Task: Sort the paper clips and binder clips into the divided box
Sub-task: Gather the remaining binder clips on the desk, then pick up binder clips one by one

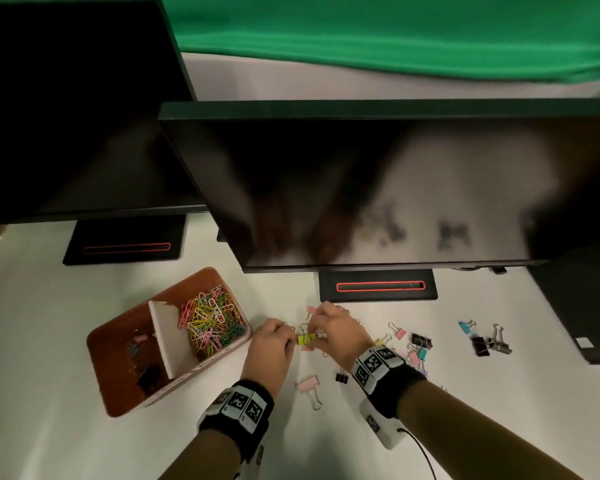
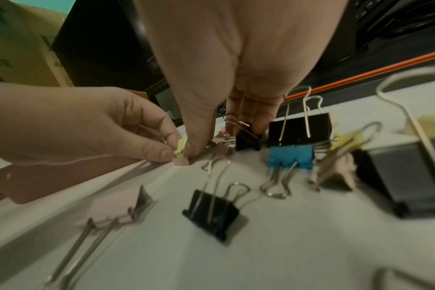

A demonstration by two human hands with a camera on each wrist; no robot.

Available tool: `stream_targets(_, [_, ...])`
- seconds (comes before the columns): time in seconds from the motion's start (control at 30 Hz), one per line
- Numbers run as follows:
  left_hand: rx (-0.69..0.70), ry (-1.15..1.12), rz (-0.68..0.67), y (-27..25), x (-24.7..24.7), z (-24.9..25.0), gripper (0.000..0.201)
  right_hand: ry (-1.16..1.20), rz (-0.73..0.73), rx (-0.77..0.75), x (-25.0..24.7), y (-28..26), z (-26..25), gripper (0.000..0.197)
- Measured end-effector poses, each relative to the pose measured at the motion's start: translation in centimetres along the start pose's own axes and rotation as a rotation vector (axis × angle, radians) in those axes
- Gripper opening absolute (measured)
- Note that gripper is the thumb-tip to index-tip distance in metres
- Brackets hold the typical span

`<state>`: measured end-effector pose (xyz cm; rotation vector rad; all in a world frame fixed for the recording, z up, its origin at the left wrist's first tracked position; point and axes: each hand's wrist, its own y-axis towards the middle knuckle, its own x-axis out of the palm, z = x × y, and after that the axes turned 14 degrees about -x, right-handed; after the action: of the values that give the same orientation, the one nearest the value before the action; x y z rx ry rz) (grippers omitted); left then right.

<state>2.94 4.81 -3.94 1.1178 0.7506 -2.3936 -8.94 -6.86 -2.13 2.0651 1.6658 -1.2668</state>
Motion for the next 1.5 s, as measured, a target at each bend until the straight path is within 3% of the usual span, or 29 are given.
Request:
stream_targets(0.23, [-0.032,-0.144,-0.049,-1.9,-1.1,-0.3,0.018,0.031,-0.027,-0.028,-0.1,-0.3,-0.1,0.030])
stream_targets(0.47, [0.158,-0.287,-0.016,-6.2,-6.6,1.2,0.016,-0.011,-0.044,-0.090,-0.4,-1.1,-1.1,0.024])
stream_targets(0.57, [0.172,-0.327,0.069,-7.5,-10.1,0.3,0.017,0.005,-0.006,-0.174,-1.1,-1.8,-2.3,0.019])
stream_targets(0.67, [0.106,-0.336,0.210,-8.1,-13.4,-2.2,0.017,0.035,0.049,-0.311,-1.9,-2.1,-5.0,0.014])
stream_targets(0.83, [-0.166,-0.356,0.364,-7.7,-16.9,-8.4,0.022,0.102,0.096,-0.541,-1.9,0.7,-13.1,0.014])
stream_targets(0.97, [-0.328,-0.448,0.304,-6.4,-18.1,-11.0,0.012,0.158,0.053,-0.578,0.1,4.8,-19.8,0.017])
stream_targets(1.07, [-0.369,-0.497,0.217,-6.1,-18.8,-11.4,0.023,0.151,0.036,-0.543,1.7,6.5,-22.0,0.031])
stream_targets(1.2, [-0.260,-0.408,0.285,-6.9,-19.6,-10.1,0.025,0.138,0.123,-0.525,1.1,4.6,-20.0,0.037])
stream_targets(1.3, [-0.126,-0.432,0.320,-7.7,-18.6,-7.0,0.019,0.102,0.235,-0.435,-0.2,1.3,-14.2,0.034])
stream_targets(1.37, [-0.037,-0.428,0.207,-7.8,-16.7,-4.8,0.020,-0.023,0.242,-0.305,-1.1,-0.7,-9.2,0.038])
stream_targets(1.5, [0.085,-0.239,-0.127,-6.7,-10.8,-1.4,0.039,-0.199,0.047,-0.009,-2.6,-4.3,-2.3,0.057])
